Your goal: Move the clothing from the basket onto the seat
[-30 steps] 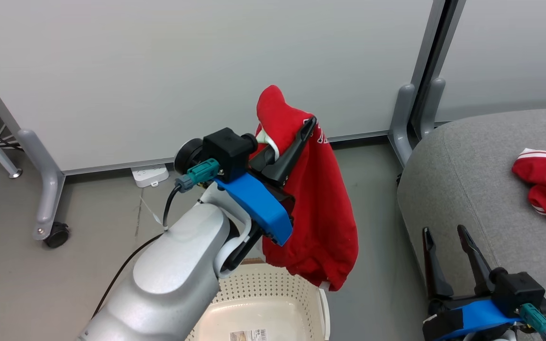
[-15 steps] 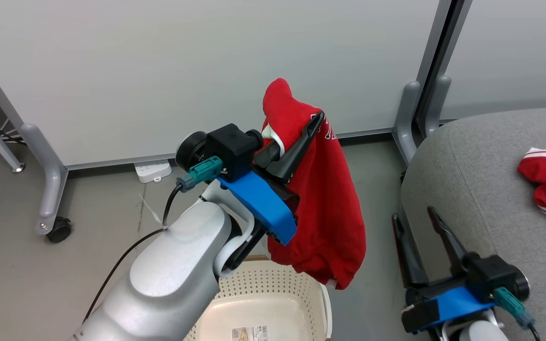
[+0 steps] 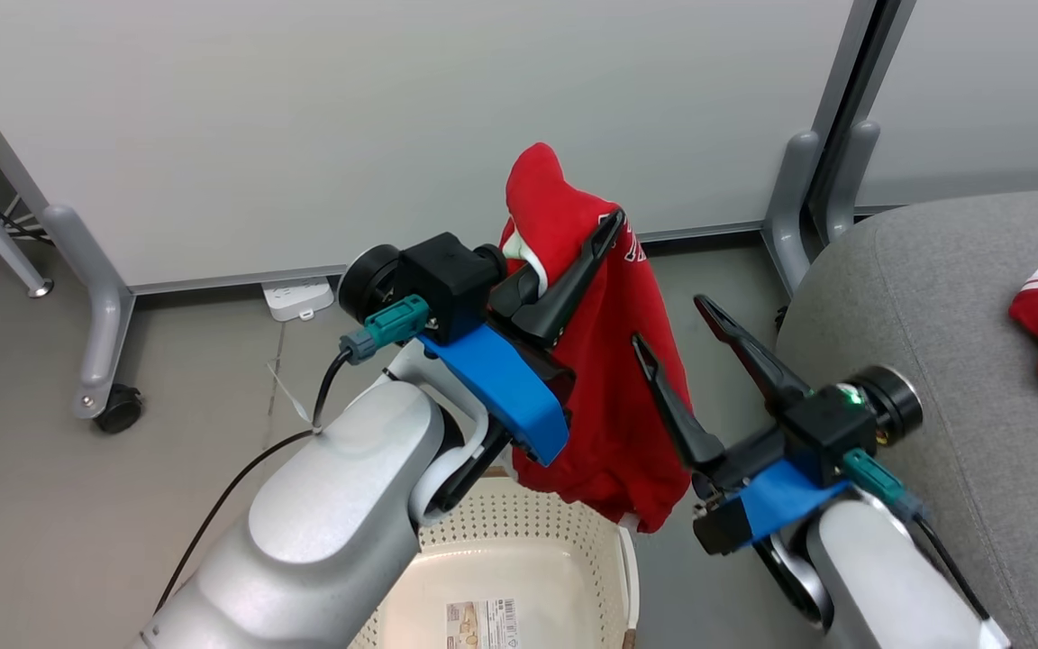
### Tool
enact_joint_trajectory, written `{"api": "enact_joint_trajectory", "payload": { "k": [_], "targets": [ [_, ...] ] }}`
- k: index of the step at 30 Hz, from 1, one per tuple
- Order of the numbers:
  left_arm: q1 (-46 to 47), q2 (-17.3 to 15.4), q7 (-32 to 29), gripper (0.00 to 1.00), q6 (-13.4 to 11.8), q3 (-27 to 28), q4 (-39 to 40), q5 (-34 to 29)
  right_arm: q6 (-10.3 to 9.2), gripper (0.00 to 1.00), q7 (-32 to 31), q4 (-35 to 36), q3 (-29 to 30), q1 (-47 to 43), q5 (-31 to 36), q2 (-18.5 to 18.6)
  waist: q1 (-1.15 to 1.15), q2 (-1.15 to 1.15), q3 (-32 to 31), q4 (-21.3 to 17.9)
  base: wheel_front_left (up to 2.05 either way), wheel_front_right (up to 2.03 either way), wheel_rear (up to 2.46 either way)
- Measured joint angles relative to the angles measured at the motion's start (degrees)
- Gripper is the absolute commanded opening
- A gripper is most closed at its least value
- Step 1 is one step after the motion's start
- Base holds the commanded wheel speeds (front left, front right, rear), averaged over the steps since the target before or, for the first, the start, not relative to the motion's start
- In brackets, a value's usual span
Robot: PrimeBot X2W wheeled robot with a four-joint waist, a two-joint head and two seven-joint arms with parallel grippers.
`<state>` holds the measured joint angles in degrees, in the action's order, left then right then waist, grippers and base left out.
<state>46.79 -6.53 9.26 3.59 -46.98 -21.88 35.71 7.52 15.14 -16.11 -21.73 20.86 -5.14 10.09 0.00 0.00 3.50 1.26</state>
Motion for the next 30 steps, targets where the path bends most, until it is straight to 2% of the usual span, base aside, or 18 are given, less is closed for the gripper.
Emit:
{"api": "enact_joint_trajectory", "payload": {
  "k": [9,16,17,18,30],
  "targets": [
    [1.08,0.36,0.42,0.00,0.02,-0.87,0.21,-0.24,0.00,1.00,0.01,-8.37,-6.34,10.53,-0.14,1.43,0.00,0.00,1.91,1.07,0.00,0.00,0.00],
    [1.51,0.70,0.62,0.00,0.19,-1.68,0.18,-0.42,0.00,1.00,0.00,-16.94,-11.01,15.13,-2.66,1.76,0.00,0.00,2.94,1.78,0.00,0.00,0.00],
    [1.58,0.78,0.69,0.00,0.23,-1.75,0.18,-0.42,-0.01,0.31,0.00,-17.91,-11.60,15.64,-3.37,1.75,0.00,0.00,3.07,1.84,0.00,0.00,0.00],
    [1.62,0.81,0.73,0.00,0.35,-1.85,0.12,-0.42,-0.01,0.00,0.01,-18.72,-12.29,16.09,-3.94,1.74,0.00,0.00,3.15,1.91,0.00,0.00,0.00],
    [1.81,0.71,1.20,0.00,0.46,-2.20,-1.04,-0.02,0.00,0.00,0.00,-20.38,-13.97,17.34,-7.56,2.00,0.00,0.00,2.99,1.61,0.00,0.00,0.00]
  ]
}}
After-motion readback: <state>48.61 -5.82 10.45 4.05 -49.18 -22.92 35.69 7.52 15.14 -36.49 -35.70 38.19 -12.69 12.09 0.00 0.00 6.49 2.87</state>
